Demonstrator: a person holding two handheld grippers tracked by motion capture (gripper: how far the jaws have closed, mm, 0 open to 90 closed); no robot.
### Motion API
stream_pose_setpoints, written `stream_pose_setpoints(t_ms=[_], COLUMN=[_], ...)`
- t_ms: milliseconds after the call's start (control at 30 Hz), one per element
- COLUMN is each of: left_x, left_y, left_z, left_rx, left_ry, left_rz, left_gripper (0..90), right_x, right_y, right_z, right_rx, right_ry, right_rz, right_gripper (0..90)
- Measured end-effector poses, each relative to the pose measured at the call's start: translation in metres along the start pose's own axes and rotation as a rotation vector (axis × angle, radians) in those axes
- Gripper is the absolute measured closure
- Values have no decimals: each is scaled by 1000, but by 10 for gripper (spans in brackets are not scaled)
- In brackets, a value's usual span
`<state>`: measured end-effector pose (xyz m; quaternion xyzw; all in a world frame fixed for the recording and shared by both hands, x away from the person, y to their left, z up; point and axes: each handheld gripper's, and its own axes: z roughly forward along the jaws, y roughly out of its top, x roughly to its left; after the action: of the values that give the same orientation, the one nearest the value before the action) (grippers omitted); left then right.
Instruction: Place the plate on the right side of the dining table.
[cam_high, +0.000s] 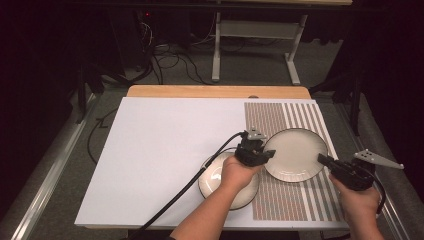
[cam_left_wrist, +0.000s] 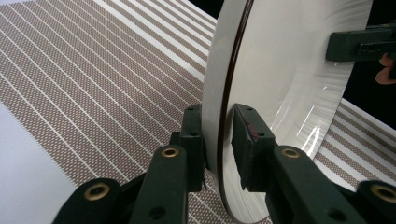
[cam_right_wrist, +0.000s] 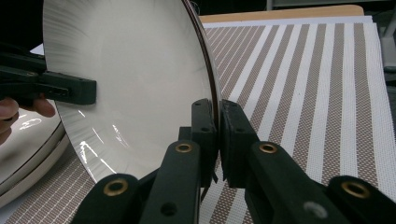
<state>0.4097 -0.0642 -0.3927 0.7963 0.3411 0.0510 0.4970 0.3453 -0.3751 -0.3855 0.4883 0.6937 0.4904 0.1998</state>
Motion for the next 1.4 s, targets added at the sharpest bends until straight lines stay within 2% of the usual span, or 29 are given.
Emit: stream_pose_setpoints(t_ms=[533,800,1000,1033,1133,1333,1400], left_x=[0,0,-2,-2,-2,-1,0], left_y=[-1,0,3,4,7,8,8], left_z=[7,12,13,12,7,-7,-13], left_rx=[43,48,59,52,33,3,-12], left_ry=[26,56,93,103,100,99,99], left_rz=[3,-6,18,30,29,71,66], left_gripper=[740,736,728,725,665,585,562], right_x=[-3,-4,-3,-3,-2,-3,-2], right_y=[-5,-7,-7,-7,-7,-7,-6], right_z=[4,4,4,4,5,5,5], right_rx=[24,29,31,32,33,36,38], right_ry=[-16,-27,-39,-40,-42,-42,-44], right_rz=[12,12,8,9,6,10,6], right_gripper=[873,871,868,868,866,864,865])
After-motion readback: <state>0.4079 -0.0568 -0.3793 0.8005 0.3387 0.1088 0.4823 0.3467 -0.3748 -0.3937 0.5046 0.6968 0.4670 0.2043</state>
